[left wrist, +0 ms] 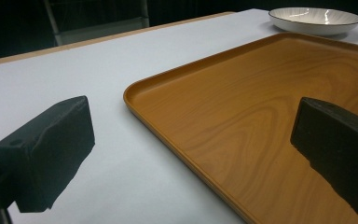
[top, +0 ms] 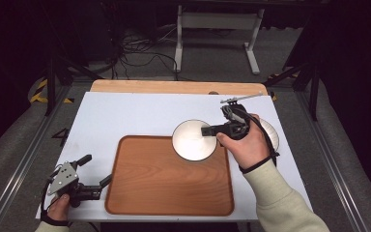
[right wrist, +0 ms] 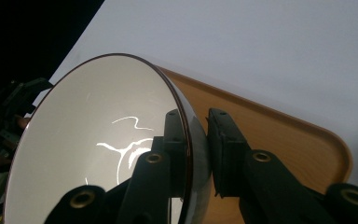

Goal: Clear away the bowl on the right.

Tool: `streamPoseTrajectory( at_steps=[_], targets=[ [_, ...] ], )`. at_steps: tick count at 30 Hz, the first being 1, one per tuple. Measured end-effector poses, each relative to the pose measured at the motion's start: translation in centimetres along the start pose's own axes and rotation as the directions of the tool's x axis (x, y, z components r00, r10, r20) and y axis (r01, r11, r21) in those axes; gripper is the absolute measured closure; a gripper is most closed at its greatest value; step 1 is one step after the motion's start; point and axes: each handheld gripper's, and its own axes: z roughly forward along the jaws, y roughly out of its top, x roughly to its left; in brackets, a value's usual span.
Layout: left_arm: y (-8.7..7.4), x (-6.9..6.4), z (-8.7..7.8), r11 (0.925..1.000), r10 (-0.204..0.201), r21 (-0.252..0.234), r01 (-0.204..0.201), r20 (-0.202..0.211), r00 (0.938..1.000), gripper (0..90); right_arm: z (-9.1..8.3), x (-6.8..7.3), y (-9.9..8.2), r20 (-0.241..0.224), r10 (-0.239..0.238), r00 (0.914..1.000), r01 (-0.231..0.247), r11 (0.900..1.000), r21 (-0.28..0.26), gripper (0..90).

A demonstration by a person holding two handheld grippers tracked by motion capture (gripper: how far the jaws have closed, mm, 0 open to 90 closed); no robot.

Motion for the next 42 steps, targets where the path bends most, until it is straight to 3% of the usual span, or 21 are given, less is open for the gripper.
streamPoseTrajectory(
  at_steps=[7, 13, 25, 42],
  targets=[
    [0.0, 0.0, 0.0, 1.0, -0.002, 0.0, 0.002, 0.0, 1.0, 0.2, 1.5, 1.6, 0.0, -0.037, -0.019, 0.9991, 0.02, 0.9994, 0.029, 78.5],
    [0.0, 0.0, 0.0, 1.0, -0.003, -0.002, 0.003, 0.0, 1.0, 0.2, 2.8, 2.1, -0.3, -0.053, -0.02, 0.9984, 0.023, 0.9985, 0.05, 78.2],
    [0.0, 0.0, 0.0, 1.0, -0.002, -0.001, 0.002, 0.001, 1.0, 0.2, 6.7, 1.7, -1.7, -0.072, -0.002, 0.9974, 0.01, 0.9943, 0.106, 77.4],
    [0.0, 0.0, 0.0, 1.0, -0.005, -0.001, 0.005, 0.0, 1.0, 0.2, 9.8, 1.3, -3.2, -0.083, 0.011, 0.9965, 0.001, 0.9904, 0.139, 76.9]
  ],
)
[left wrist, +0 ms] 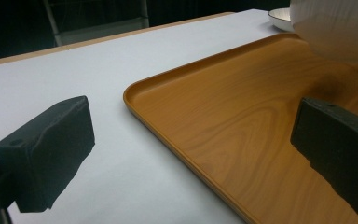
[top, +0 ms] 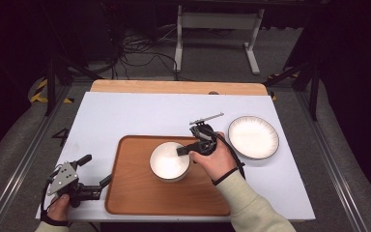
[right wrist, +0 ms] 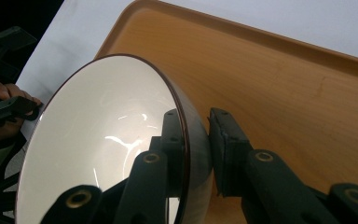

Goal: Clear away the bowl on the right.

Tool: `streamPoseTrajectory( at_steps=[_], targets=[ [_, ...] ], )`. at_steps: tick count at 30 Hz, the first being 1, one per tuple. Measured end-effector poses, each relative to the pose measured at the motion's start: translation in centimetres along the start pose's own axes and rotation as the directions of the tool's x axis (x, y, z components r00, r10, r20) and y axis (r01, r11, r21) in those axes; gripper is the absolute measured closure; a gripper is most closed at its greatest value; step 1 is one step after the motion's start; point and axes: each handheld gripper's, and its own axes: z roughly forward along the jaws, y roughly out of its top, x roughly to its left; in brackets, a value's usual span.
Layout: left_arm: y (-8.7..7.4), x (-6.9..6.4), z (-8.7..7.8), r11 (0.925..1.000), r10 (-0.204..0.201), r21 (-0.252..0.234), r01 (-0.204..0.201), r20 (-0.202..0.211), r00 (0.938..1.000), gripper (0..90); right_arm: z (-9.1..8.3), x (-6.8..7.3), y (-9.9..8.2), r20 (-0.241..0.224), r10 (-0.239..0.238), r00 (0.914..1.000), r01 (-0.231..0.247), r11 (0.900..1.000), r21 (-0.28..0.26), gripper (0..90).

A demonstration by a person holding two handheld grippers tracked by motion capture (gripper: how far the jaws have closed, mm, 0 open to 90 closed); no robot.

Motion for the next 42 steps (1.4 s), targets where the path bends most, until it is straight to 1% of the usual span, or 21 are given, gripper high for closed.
streamPoseTrajectory(
  at_steps=[2, 12, 18, 29, 33, 36, 39, 42],
  targets=[
    [0.0, 0.0, 0.0, 1.0, 0.002, 0.0, -0.002, 0.001, 1.0, 0.2, 0.5, -0.2, -0.2, -0.006, 0.002, 1.0, -0.002, 1.0, 0.004, 76.7],
    [0.0, 0.0, 0.0, 1.0, 0.002, 0.001, -0.002, 0.001, 1.0, 0.2, 1.6, -0.6, -0.7, 0.001, 0.005, 1.0, -0.005, 0.9998, 0.022, 76.6],
    [0.0, 0.0, 0.0, 1.0, 0.002, 0.0, -0.002, 0.003, 1.0, 0.2, 2.3, -0.9, -1.0, 0.018, 0.008, 0.9998, -0.008, 0.9995, 0.031, 76.3],
    [0.0, 0.0, 0.0, 1.0, 0.0, 0.0, 0.0, 0.0, 1.0, 0.2, 2.9, -1.2, -1.4, 0.033, 0.005, 0.9995, -0.006, 0.9991, 0.043, 75.7],
    [0.0, 0.0, 0.0, 1.0, 0.0, 0.001, 0.0, 0.0, 1.0, 0.2, 3.0, -1.3, -1.4, 0.029, -0.005, 0.9996, 0.004, 0.999, 0.044, 75.7],
    [0.0, 0.0, 0.0, 1.0, 0.0, 0.0, 0.0, 0.0, 1.0, 0.2, 3.1, -1.3, -1.5, 0.03, -0.029, 0.9991, 0.027, 0.9987, 0.043, 76.1],
    [0.0, 0.0, 0.0, 1.0, -0.001, 0.0, 0.001, 0.001, 1.0, 0.2, 3.1, -1.3, -1.5, 0.037, -0.043, 0.9984, 0.041, 0.9979, 0.05, 76.8],
    [0.0, 0.0, 0.0, 1.0, 0.002, 0.002, -0.002, 0.001, 1.0, 0.2, 3.1, -1.4, -1.5, 0.04, -0.043, 0.9982, 0.041, 0.9977, 0.053, 76.5]
  ],
)
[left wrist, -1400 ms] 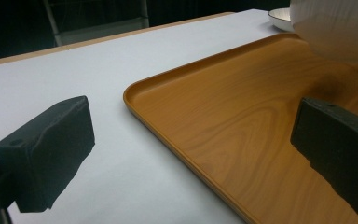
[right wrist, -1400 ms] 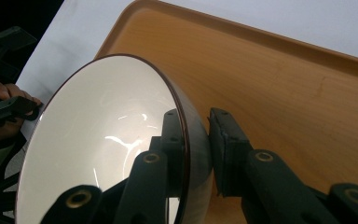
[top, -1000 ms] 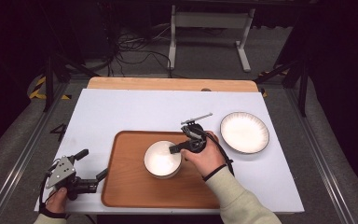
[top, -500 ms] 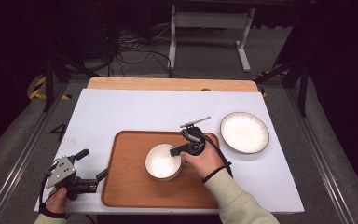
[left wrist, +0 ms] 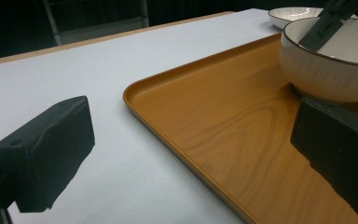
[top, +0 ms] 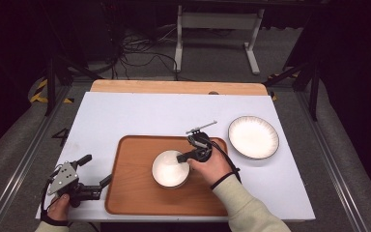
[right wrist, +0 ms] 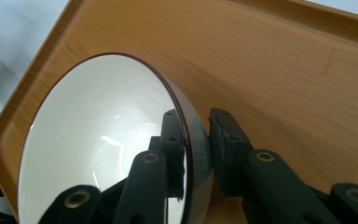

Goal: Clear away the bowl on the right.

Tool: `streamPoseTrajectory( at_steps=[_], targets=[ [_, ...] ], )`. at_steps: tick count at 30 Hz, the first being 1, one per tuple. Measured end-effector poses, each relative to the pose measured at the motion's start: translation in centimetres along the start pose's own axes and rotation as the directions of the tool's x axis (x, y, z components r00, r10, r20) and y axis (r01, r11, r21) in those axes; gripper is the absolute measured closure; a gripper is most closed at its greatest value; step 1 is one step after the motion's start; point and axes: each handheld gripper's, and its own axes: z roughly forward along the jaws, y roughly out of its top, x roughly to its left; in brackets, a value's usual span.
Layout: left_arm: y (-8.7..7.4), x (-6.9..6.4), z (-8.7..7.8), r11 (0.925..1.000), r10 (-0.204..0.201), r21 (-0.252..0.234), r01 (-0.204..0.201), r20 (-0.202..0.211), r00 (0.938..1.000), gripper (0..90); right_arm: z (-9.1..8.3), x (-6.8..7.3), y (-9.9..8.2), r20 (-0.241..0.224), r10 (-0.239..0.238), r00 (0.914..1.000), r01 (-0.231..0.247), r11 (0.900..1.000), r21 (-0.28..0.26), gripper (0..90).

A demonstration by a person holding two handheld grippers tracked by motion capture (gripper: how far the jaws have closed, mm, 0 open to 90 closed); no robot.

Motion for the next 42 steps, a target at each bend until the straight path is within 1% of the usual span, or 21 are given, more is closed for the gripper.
streamPoseTrajectory(
  at_steps=[5, 8, 12, 14, 15, 19, 20, 21, 22, 23, 24, 25, 26, 27, 30, 31, 32, 33, 36, 39, 42],
  targets=[
    [0.0, 0.0, 0.0, 1.0, 0.002, 0.0, -0.002, 0.0, 1.0, 0.2, 0.2, -0.4, -0.1, 0.005, 0.003, 1.0, -0.003, 0.9998, 0.017, 73.2],
    [0.0, 0.0, 0.0, 1.0, 0.001, -0.002, -0.001, -0.001, 1.0, 0.2, 0.0, -0.6, -0.2, -0.006, -0.004, 1.0, 0.004, 1.0, -0.008, 70.0],
    [0.0, 0.0, 0.0, 1.0, 0.001, 0.0, -0.001, 0.002, 1.0, 0.2, -0.1, -0.7, -0.2, 0.008, -0.044, 0.999, 0.045, 0.9982, -0.039, 64.1],
    [0.0, 0.0, 0.0, 1.0, 0.001, 0.0, -0.001, 0.0, 1.0, 0.2, -0.5, -0.6, -0.2, 0.016, -0.085, 0.9962, 0.086, 0.9931, -0.079, 60.2],
    [0.0, 0.0, 0.0, 1.0, 0.001, 0.0, -0.001, 0.0, 1.0, 0.2, -0.5, -0.6, -0.2, 0.016, -0.085, 0.9962, 0.086, 0.9931, -0.079, 60.2],
    [0.0, 0.0, 0.0, 1.0, -0.002, 0.0, 0.002, 0.0, 1.0, 0.2, -1.3, -0.4, -0.3, 0.019, -0.146, 0.9891, 0.147, 0.9776, -0.151, 55.4],
    [0.0, 0.0, 0.0, 1.0, -0.002, 0.0, 0.002, -0.001, 1.0, 0.2, -1.7, -0.2, -0.3, 0.025, -0.178, 0.9837, 0.18, 0.9674, -0.179, 53.7],
    [0.0, 0.0, 0.0, 1.0, -0.002, 0.0, 0.002, -0.001, 1.0, 0.2, -1.7, -0.2, -0.3, 0.025, -0.178, 0.9837, 0.18, 0.9674, -0.179, 53.7],
    [0.0, 0.0, 0.0, 1.0, -0.002, 0.0, 0.002, 0.0, 1.0, 0.2, -2.1, -0.1, -0.3, 0.027, -0.205, 0.9785, 0.206, 0.9567, -0.206, 52.0],
    [0.0, 0.0, 0.0, 1.0, 0.0, -0.001, 0.0, 0.001, 1.0, 0.2, -2.1, -0.1, -0.3, 0.027, -0.205, 0.9785, 0.206, 0.9567, -0.206, 52.0],
    [0.0, 0.0, 0.0, 1.0, 0.001, -0.002, -0.001, 0.0, 1.0, 0.2, -2.5, 0.1, -0.3, 0.029, -0.231, 0.9726, 0.231, 0.9437, -0.237, 51.0],
    [0.0, 0.0, 0.0, 1.0, -0.003, -0.003, 0.003, -0.001, 1.0, 0.2, -2.7, 0.2, -0.4, 0.031, -0.243, 0.9695, 0.243, 0.9371, -0.251, 50.5],
    [0.0, 0.0, 0.0, 1.0, -0.003, -0.003, 0.003, -0.001, 1.0, 0.2, -2.7, 0.2, -0.4, 0.031, -0.243, 0.9695, 0.243, 0.9371, -0.251, 50.5],
    [0.0, 0.0, 0.1, 1.0, -0.001, -0.002, 0.001, 0.001, 1.0, 0.2, -2.9, 0.3, -0.4, 0.034, -0.255, 0.9664, 0.255, 0.9311, -0.261, 50.3],
    [0.0, 0.0, 0.1, 1.0, -0.007, 0.003, 0.007, 0.004, 1.0, 0.2, -3.5, 0.7, -0.7, 0.046, -0.328, 0.9437, 0.324, 0.8894, -0.322, 48.6],
    [0.0, 0.1, 0.1, 1.0, -0.004, 0.005, 0.004, 0.003, 1.0, 0.2, -3.8, 0.9, -0.9, 0.055, -0.361, 0.9311, 0.356, 0.8654, -0.353, 46.8],
    [0.1, 0.0, 0.2, 1.0, 0.0, 0.009, 0.0, 0.002, 1.0, 0.2, -3.9, 1.0, -1.0, 0.062, -0.38, 0.9229, 0.375, 0.8488, -0.373, 45.7],
    [0.1, 0.0, 0.2, 1.0, 0.0, 0.009, 0.0, 0.002, 1.0, 0.2, -3.9, 1.0, -1.0, 0.062, -0.38, 0.9229, 0.375, 0.8488, -0.373, 45.7],
    [0.0, -0.1, 0.0, 0.9999, 0.002, 0.011, -0.002, 0.003, 1.0, 0.2, -4.3, 1.2, -1.4, 0.081, -0.428, 0.9001, 0.42, 0.803, -0.423, 43.3],
    [0.0, -0.1, 0.0, 0.9999, 0.011, -0.006, -0.012, -0.004, 0.9999, 0.2, -4.6, 1.3, -1.7, 0.079, -0.45, 0.8894, 0.435, 0.7801, -0.45, 42.4],
    [-0.1, -0.1, -0.1, 0.9998, 0.007, -0.018, -0.008, -0.011, 0.9999, 0.2, -5.0, 1.4, -1.9, 0.079, -0.459, 0.8848, 0.439, 0.7652, -0.471, 42.2]
  ],
)
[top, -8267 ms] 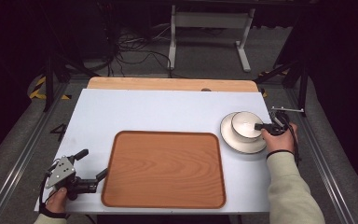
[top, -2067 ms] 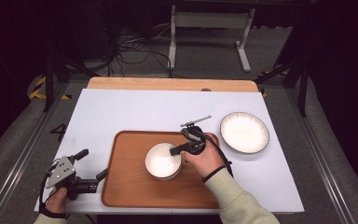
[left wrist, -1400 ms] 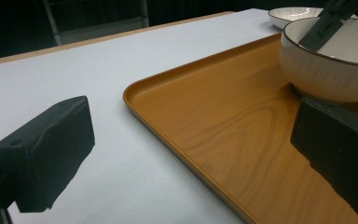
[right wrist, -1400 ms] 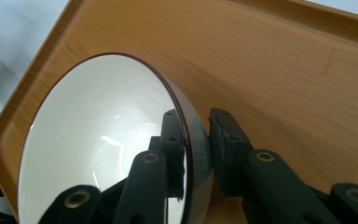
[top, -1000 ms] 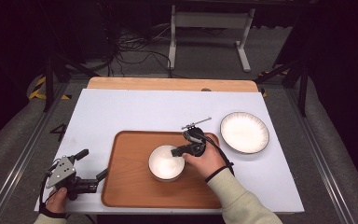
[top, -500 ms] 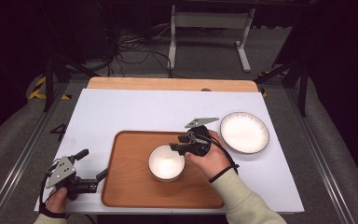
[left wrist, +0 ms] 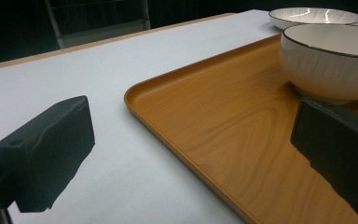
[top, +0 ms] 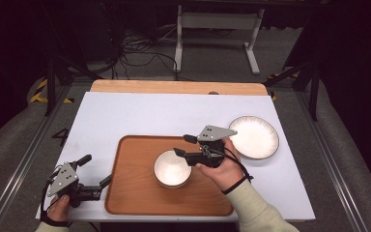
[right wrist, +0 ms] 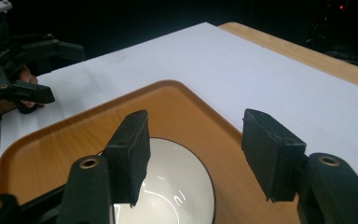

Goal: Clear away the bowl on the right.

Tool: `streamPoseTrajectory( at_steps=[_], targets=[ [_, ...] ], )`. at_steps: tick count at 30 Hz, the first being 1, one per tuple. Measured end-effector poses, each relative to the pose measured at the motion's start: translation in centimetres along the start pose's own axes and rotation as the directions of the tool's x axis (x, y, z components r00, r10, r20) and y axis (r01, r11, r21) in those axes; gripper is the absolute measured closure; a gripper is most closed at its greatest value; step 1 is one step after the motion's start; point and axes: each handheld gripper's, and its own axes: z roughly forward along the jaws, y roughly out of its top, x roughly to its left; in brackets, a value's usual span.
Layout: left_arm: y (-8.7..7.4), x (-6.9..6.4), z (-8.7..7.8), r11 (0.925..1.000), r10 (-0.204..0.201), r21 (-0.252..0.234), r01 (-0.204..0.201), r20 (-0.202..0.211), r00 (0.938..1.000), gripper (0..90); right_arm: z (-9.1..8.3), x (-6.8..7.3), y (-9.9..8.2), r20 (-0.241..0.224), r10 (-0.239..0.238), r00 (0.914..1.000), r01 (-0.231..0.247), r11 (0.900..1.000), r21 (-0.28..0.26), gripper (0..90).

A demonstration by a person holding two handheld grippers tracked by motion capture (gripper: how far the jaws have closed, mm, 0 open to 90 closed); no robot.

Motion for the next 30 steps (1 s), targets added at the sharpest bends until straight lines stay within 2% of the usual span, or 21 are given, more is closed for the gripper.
streamPoseTrajectory(
  at_steps=[7, 8, 10, 17, 30],
  targets=[
    [0.0, 0.0, 0.0, 1.0, 0.001, -0.002, -0.001, 0.0, 1.0, 0.2, -1.7, 0.0, 0.2, 0.005, -0.044, 0.999, 0.044, 0.9953, -0.086, 41.6],
    [0.0, 0.0, 0.0, 1.0, 0.001, -0.002, -0.001, 0.0, 1.0, 0.2, -1.7, 0.0, 0.2, 0.005, -0.044, 0.999, 0.044, 0.9953, -0.086, 41.6],
    [0.0, 0.0, 0.0, 1.0, 0.0, -0.001, 0.0, 0.001, 1.0, 0.2, -2.6, -0.1, 0.0, 0.019, -0.07, 0.9973, 0.072, 0.9897, -0.123, 40.3],
    [0.0, 0.0, 0.0, 1.0, 0.003, 0.002, -0.003, -0.001, 1.0, 0.2, -4.5, -0.7, -0.8, 0.039, -0.084, 0.9956, 0.09, 0.9803, -0.176, 35.2],
    [0.1, 0.0, 0.0, 0.9999, 0.005, 0.015, -0.005, 0.006, 1.0, 0.2, -8.6, -2.5, -2.3, 0.095, -0.079, 0.9923, 0.098, 0.9733, -0.208, 26.2]
  ],
)
